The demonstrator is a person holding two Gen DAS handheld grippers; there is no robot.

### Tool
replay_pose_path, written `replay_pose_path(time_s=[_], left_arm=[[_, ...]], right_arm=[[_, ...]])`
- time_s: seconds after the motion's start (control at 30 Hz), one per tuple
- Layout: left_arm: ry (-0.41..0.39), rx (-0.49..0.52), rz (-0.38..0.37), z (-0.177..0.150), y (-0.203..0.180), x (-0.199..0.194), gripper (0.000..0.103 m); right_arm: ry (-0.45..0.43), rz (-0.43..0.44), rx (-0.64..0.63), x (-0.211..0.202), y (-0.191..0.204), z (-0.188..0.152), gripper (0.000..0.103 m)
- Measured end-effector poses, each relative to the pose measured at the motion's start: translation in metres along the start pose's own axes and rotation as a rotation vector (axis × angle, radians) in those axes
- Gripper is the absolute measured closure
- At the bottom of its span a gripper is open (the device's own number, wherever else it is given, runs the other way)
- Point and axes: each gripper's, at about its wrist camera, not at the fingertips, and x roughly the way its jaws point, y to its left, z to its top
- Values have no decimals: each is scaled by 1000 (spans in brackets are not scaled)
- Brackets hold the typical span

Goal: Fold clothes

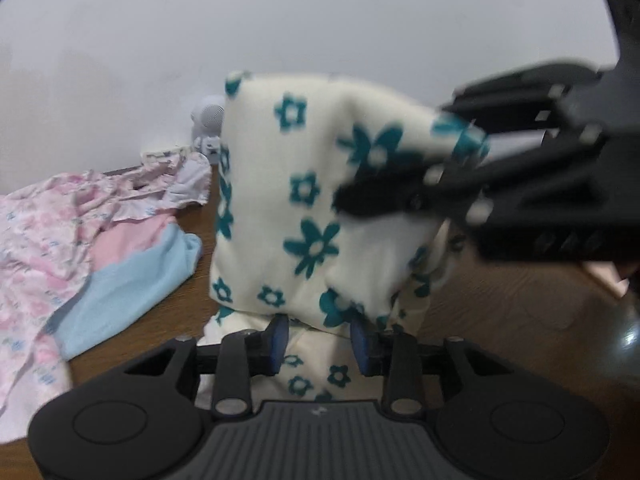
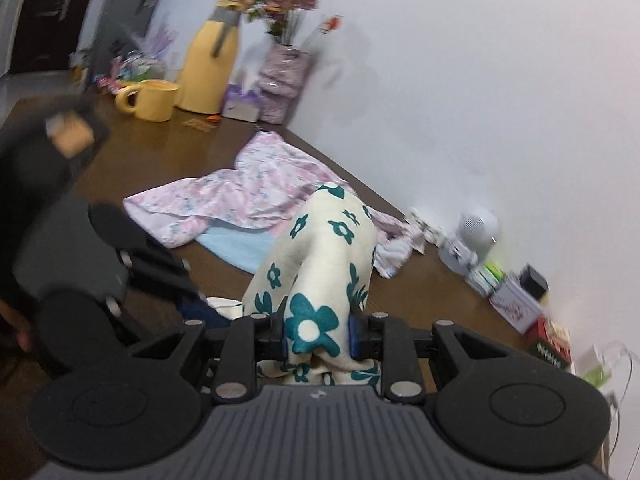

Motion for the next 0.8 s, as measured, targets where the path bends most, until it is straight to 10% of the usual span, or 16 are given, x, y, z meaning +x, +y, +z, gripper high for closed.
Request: replay_pose_path(time_s=[0.43,0.63,0.8], left_arm=[[-229,-155,108,-7,47,-112,65],[-99,-132,71,-2,40,-65,84],[-76,-186,39,-15,49,-52,84]], right_arm=[[21,130,-182,18,83,-9,76],[-1,132,-126,13,86,-16,73],[1,314,25,-8,58,-27,55]])
